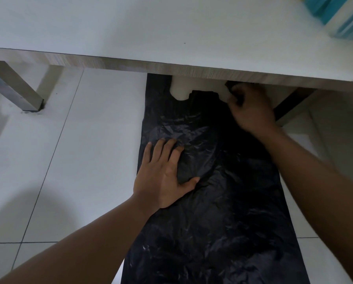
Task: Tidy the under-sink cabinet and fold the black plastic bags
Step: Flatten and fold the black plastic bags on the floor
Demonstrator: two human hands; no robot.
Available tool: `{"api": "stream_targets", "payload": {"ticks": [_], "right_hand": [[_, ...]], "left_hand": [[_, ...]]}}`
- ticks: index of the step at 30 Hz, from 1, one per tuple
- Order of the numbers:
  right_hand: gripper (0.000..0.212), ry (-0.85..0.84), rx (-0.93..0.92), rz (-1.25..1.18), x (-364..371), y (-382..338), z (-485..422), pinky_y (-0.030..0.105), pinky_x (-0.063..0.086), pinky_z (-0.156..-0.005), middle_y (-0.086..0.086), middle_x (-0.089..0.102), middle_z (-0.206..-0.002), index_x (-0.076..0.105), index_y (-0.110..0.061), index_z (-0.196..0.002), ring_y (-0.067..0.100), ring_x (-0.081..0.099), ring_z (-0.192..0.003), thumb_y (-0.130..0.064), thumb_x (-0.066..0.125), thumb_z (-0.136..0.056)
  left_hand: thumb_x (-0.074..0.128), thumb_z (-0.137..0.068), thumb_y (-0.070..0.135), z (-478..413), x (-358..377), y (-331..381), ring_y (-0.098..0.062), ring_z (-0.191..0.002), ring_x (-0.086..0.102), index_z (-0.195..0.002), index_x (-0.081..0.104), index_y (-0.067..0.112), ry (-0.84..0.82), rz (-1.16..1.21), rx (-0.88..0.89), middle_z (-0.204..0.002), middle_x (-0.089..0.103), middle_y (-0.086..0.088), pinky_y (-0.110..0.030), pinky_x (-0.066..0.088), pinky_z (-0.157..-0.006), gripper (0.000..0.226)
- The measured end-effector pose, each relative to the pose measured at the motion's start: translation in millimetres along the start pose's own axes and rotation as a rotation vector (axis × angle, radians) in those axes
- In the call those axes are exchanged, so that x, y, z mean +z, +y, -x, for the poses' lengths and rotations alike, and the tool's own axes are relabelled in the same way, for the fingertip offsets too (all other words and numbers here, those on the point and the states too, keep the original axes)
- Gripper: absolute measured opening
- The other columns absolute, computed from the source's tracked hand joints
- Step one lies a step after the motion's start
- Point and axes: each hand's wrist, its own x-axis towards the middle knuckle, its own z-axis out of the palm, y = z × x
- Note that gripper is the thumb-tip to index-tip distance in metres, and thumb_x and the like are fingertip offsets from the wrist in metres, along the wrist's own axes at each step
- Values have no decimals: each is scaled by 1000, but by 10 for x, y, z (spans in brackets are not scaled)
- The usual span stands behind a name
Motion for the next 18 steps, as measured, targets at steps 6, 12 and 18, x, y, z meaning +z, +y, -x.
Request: {"api": "stream_targets", "payload": {"ticks": [6,12,18], "right_hand": [[41,-10,223,55,222,305,-117,42,35,-104,24,46,-136,44,-4,-140,40,42,-124,-18,38,-102],[37,-284,333,156,199,399,-375,37,41,-100,24,43,-135,53,1,-131,38,45,-120,-19,53,-99],[29,-75,453,-394,-93,258,-321,21,40,-85,4,55,-113,56,-16,-120,20,54,-108,-27,59,-93]], "left_hand": [[32,-82,86,-4,-26,16,-25,-149,20,-149,37,24,-20,-12,1,-157,31,-1,-52,12,-123,91],[32,-82,86,-7,-18,15,-25,-149,20,-150,35,24,-18,-10,-4,-157,30,0,-52,11,-123,92],[33,-83,85,-6,-12,-3,-27,-148,21,-149,37,23,-13,-12,-5,-157,31,-2,-53,12,-123,91]]}}
